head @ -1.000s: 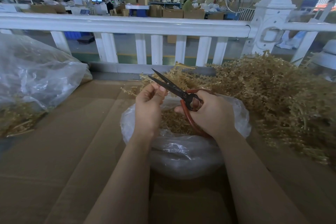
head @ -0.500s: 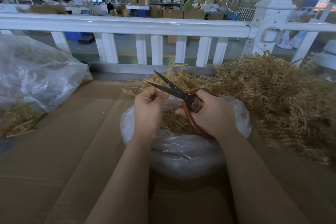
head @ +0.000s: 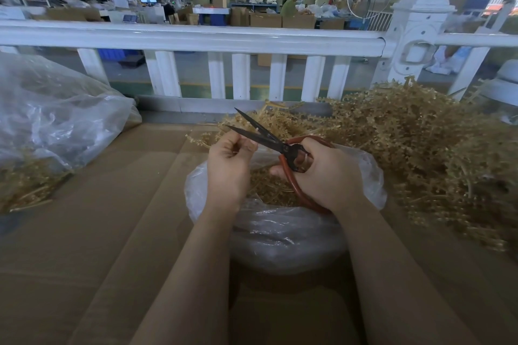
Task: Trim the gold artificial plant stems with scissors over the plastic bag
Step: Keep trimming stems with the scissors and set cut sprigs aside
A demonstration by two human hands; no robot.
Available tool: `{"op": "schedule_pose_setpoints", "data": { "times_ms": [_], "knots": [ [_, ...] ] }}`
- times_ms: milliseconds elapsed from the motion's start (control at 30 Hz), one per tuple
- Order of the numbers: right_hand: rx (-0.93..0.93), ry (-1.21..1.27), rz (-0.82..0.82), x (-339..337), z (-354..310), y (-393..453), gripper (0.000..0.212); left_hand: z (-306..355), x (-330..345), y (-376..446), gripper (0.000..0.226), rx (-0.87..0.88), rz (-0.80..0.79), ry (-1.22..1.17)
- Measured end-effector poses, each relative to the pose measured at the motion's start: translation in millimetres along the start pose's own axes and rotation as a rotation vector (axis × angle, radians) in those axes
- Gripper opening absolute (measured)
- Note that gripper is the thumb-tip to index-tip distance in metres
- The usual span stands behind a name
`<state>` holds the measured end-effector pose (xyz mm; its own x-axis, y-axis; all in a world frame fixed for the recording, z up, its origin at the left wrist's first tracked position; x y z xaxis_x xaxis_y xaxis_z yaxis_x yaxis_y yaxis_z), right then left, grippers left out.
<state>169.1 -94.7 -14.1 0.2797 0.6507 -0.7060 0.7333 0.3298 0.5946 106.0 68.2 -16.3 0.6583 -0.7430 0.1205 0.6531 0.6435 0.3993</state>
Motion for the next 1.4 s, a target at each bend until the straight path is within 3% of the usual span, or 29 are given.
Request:
{"op": "schedule_pose_setpoints", "data": {
  "times_ms": [100, 267, 467, 567, 667, 767, 967, 1133, 1267, 1400],
  "knots": [
    [0.001, -0.023, 0.002, 0.2, 0.5, -0.4, 0.052, -0.3, 0.0, -0.4, 0.013, 0.008, 0.006, 0.018],
    [0.013, -0.024, 0.008, 2.5, 3.1, -0.7, 0.058, 2.2, 0.2, 0.1, 0.023, 0.036, -0.002, 0.030],
    [0.017, 0.000, 0.049, -0.6, 1.7, -1.0, 0.046, 3.1, 0.8, -0.5, 0.024, 0.002, -0.003, -0.022],
    [0.013, 0.026, 0.055, -0.8, 0.2, -0.9, 0.039, 2.1, 1.1, -0.4, 0.017, -0.049, 0.003, -0.093],
    [0.036, 0.048, 0.033, 0.9, 1.2, 0.3, 0.053, 0.0, 1.1, 0.1, 0.023, -0.094, -0.001, -0.156],
    [0.076, 0.105, -0.011, 3.3, 2.7, -0.2, 0.047, -5.1, 2.6, -0.1, 0.026, -0.198, -0.001, -0.215],
    [0.135, 0.234, -0.046, 6.8, 4.0, 0.9, 0.056, -12.9, 0.9, -0.4, 0.023, -0.382, 0.044, -0.277],
    [0.235, 0.587, 0.009, 7.8, 3.5, 4.1, 0.045, -6.6, 13.9, -10.2, 0.017, -0.378, -0.120, -0.258],
    [0.268, 0.715, -0.012, 10.2, 3.9, 7.1, 0.010, -8.4, 17.3, -11.7, 0.006, -0.392, -0.169, -0.207],
    [0.273, 0.719, -0.010, 11.8, 6.2, 7.0, 0.019, -8.3, 17.5, -11.8, 0.008, -0.379, -0.180, -0.183]
  ]
}}
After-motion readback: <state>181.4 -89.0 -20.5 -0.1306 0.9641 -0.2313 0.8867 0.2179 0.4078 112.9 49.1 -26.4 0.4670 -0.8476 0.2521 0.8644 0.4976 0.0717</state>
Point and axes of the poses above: each hand's wrist, its own y-axis towards the middle knuckle, its own x-axis out of the palm, z = x × y, the point moved 4 cm from there along y, towards the middle knuckle, and after that the axes turned 7 degrees about z, right-handed, at the moved point
